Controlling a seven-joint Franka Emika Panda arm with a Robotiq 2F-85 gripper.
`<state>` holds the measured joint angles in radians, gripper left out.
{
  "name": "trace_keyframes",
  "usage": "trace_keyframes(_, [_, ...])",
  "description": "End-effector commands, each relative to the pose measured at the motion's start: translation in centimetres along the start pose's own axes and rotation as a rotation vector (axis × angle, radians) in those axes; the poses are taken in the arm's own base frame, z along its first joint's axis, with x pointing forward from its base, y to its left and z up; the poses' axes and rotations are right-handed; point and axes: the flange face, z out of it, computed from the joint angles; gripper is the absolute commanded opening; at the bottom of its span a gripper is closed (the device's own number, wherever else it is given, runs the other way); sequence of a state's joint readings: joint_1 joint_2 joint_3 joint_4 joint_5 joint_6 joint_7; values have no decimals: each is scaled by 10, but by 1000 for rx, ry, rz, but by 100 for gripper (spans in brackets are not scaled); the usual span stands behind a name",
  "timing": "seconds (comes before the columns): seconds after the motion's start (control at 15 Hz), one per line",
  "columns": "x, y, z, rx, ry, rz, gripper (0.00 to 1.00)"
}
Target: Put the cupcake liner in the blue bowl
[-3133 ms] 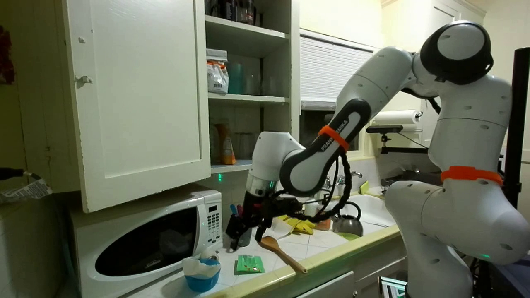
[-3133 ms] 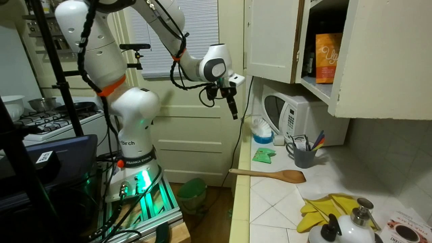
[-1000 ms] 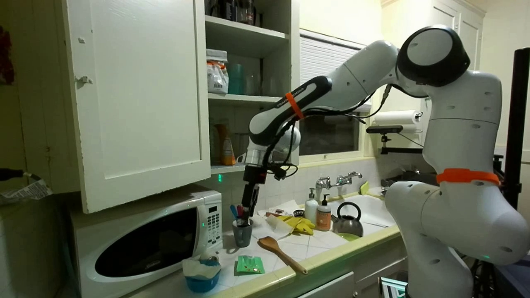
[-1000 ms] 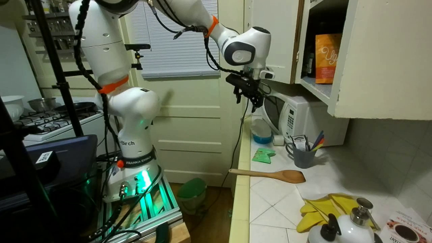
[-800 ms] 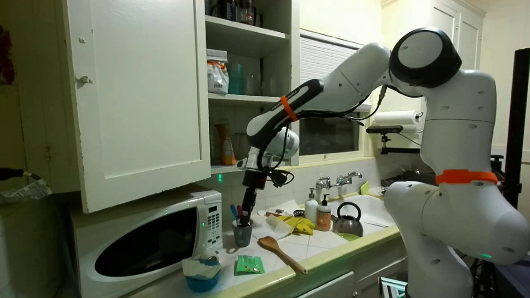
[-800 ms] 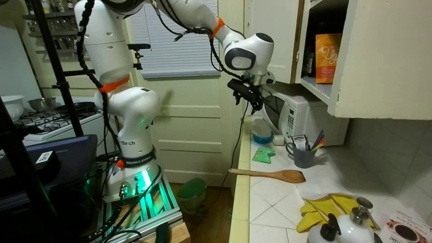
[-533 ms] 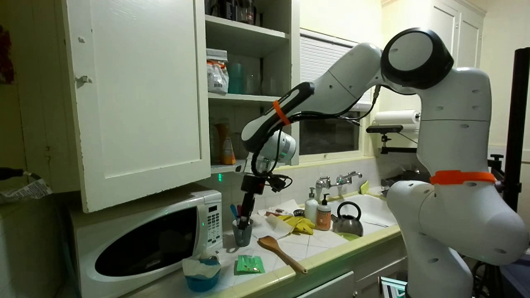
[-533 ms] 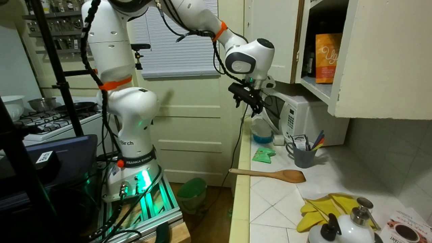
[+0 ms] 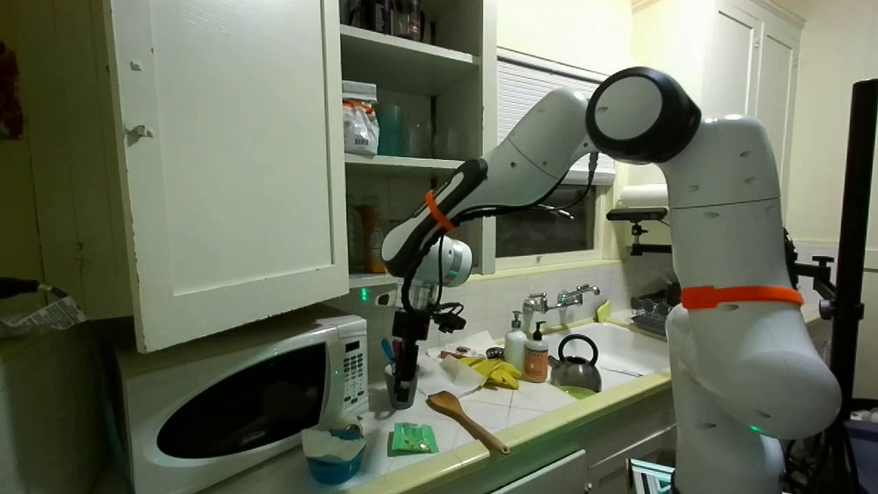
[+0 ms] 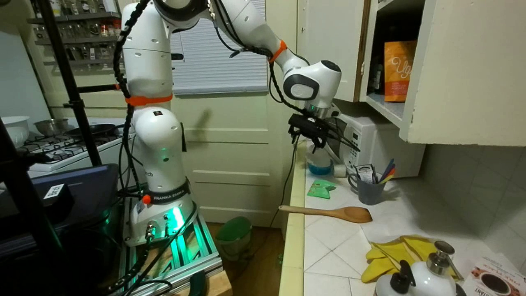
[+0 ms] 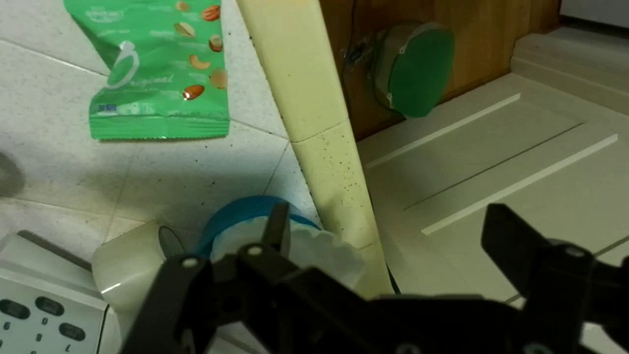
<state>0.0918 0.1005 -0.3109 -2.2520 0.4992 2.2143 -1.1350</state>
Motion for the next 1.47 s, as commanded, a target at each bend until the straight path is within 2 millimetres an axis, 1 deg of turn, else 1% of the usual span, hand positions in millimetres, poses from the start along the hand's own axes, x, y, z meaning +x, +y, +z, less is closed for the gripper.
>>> trace_keyframes(0.0, [21,21,35,-62,-10,-37,100])
trace_keyframes(0.2, [37,17,59,-214,47,-53,100])
trace_keyframes(0.27, [42,12,60,-235,54,-58,100])
trace_keyframes(0.33, [38,14,55,-200,36,-60,100])
trace_keyframes(0.4, [44,11,61,-216,44,-64,100])
trace_keyframes(0.53, [47,8,64,-221,48,-68,100])
trace_keyframes(0.6, [49,9,64,-218,73,-84,100])
trace_keyframes(1.07, [61,11,87,-172,245,-49,100])
trace_keyframes(1.2, [64,12,91,-157,279,-48,74])
trace_keyframes(1.4, [68,13,100,-127,312,-63,50])
